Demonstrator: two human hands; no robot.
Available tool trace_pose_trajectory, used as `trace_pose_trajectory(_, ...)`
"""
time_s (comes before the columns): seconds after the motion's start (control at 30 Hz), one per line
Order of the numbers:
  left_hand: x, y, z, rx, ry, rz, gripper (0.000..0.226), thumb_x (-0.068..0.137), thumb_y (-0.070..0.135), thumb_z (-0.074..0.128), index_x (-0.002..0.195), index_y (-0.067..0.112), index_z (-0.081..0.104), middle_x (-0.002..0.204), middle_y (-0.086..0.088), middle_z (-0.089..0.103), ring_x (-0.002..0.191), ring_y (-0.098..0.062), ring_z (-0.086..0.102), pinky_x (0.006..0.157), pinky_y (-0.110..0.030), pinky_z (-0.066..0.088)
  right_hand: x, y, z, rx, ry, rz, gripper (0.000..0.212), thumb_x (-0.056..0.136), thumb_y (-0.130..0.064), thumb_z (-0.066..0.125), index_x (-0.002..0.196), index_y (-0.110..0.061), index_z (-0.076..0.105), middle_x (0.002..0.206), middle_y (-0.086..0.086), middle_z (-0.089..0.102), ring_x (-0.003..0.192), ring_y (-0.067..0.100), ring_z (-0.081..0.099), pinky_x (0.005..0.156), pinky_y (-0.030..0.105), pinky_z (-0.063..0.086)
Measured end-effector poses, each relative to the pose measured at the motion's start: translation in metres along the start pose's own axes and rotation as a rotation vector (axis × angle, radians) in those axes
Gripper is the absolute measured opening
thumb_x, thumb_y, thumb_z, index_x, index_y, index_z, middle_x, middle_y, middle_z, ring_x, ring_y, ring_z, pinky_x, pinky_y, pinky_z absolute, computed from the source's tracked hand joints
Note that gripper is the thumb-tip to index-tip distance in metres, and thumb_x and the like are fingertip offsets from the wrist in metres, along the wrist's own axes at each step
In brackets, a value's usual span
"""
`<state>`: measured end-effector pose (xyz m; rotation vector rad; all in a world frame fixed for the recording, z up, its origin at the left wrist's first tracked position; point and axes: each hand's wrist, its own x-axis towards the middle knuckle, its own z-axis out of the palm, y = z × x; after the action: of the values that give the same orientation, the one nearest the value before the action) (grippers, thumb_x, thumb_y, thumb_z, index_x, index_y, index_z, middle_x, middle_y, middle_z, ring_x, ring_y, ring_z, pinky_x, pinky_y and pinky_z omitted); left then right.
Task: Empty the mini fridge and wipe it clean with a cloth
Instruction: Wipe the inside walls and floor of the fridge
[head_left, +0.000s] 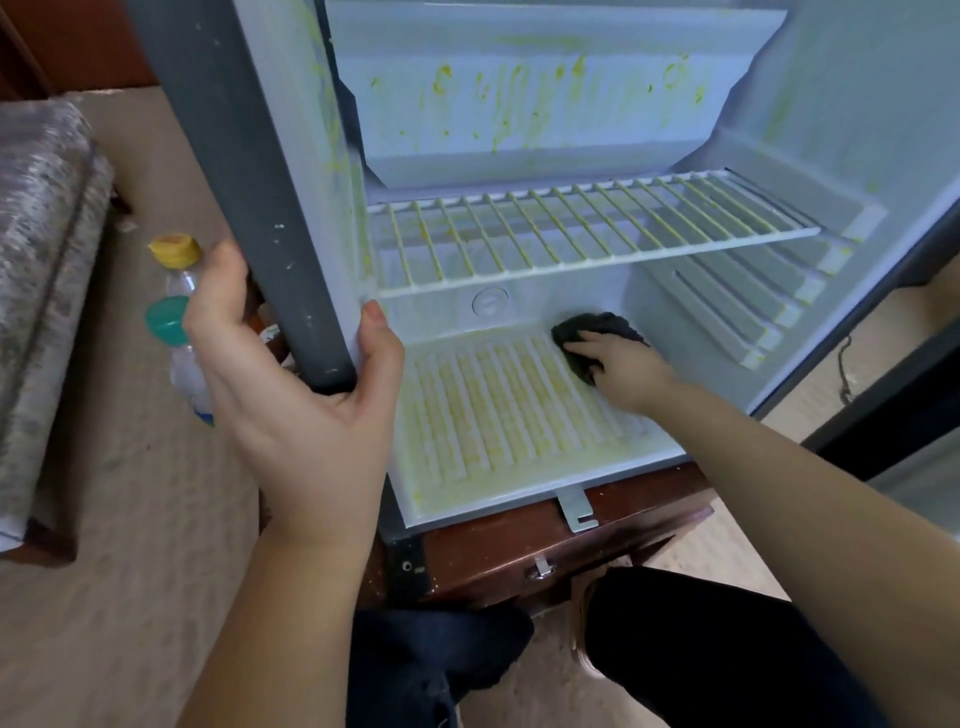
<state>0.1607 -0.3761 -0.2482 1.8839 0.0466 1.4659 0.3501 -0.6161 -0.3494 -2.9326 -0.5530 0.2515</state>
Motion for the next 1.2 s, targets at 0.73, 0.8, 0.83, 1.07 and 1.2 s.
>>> trace_pose_trajectory(0.73,0.003,-0.011,-0.013,-0.018,-0.099,0.041,0.060,0.089,0.027,0.070,0.135,0.016,0.032,0.135,-0.011,0.047,0.119,-0.024,0.055,0.087,-0.048,0.053,-0.023,-0.012,0.018,0.015,0.027,0.041,0.052,0.099,-0.012,0.037,0.148,-0.031,0.035,0.159,-0.006,0.021,0.144,0.016,0.023,0.116,0.030,0.021)
trace_pose_trajectory(0.8,0.003,-0.012,-0.012,-0.025,-0.105,0.032,0.060,0.089,0.025,0.071,0.136,0.018,0.035,0.133,-0.018,0.051,0.116,-0.028,0.057,0.083,-0.050,0.054,0.003,-0.015,0.013,-0.006,0.010,0.058,0.052,0.099,-0.013,0.037,0.148,-0.031,0.034,0.159,-0.007,0.020,0.144,0.017,0.024,0.116,0.029,0.022)
trace_pose_trajectory(0.83,0.003,-0.013,-0.011,-0.026,-0.105,0.031,0.061,0.089,0.025,0.071,0.136,0.018,0.035,0.132,-0.020,0.051,0.115,-0.031,0.058,0.082,-0.051,0.054,0.015,-0.016,0.010,-0.005,-0.003,0.059,0.052,0.099,-0.013,0.038,0.148,-0.029,0.035,0.159,-0.005,0.021,0.144,0.018,0.025,0.115,0.029,0.022)
trace_pose_trajectory(1.07,0.001,-0.012,-0.007,0.016,-0.076,0.057,0.059,0.089,0.022,0.070,0.132,-0.003,0.038,0.129,-0.024,0.052,0.115,-0.032,0.057,0.083,-0.051,0.054,0.023,-0.025,-0.011,0.082,-0.073,0.090,0.046,0.097,-0.019,0.043,0.143,-0.025,0.044,0.156,-0.001,0.030,0.139,0.026,0.031,0.112,0.030,0.026)
trace_pose_trajectory(1.2,0.001,-0.006,-0.009,-0.008,-0.076,0.016,0.058,0.090,0.026,0.068,0.134,0.014,0.032,0.133,-0.019,0.050,0.114,-0.032,0.056,0.080,-0.051,0.053,-0.035,-0.027,-0.001,0.068,0.042,0.078,0.043,0.098,-0.037,0.048,0.140,-0.028,0.049,0.154,-0.006,0.034,0.139,0.018,0.034,0.109,0.029,0.028)
